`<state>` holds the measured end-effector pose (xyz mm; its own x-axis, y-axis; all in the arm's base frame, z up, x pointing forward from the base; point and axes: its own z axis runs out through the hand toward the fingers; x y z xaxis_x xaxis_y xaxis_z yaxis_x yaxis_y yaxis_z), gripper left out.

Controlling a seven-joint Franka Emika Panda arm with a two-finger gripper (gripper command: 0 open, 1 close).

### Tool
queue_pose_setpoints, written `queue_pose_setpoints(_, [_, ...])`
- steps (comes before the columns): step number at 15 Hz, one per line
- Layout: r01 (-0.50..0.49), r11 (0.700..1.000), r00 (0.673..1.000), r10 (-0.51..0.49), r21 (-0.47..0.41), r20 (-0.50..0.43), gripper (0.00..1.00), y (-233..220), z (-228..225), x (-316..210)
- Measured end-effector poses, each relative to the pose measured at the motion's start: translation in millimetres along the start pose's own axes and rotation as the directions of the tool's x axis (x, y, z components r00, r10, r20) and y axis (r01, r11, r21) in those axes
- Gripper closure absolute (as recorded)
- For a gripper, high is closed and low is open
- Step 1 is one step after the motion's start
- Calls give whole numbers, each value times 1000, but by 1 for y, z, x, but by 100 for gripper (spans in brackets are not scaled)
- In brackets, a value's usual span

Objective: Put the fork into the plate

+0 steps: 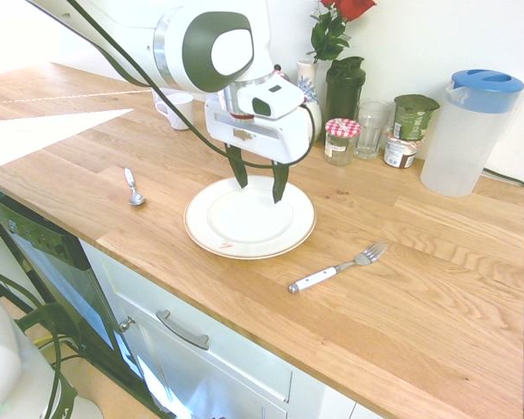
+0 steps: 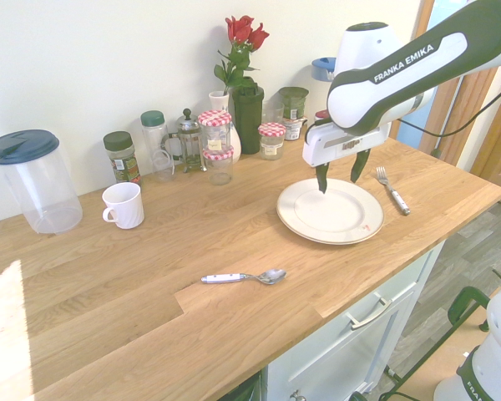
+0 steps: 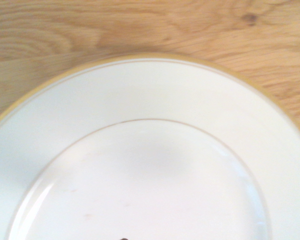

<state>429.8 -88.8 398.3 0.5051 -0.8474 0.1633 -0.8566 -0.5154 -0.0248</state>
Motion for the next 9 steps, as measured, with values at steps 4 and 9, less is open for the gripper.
queue_pose_setpoints(4, [-70,997,997,69,-20,-38,0,35,1,35])
queue_pose_setpoints(9, [-140,989,989,137,-49,-54,0,77,5,55])
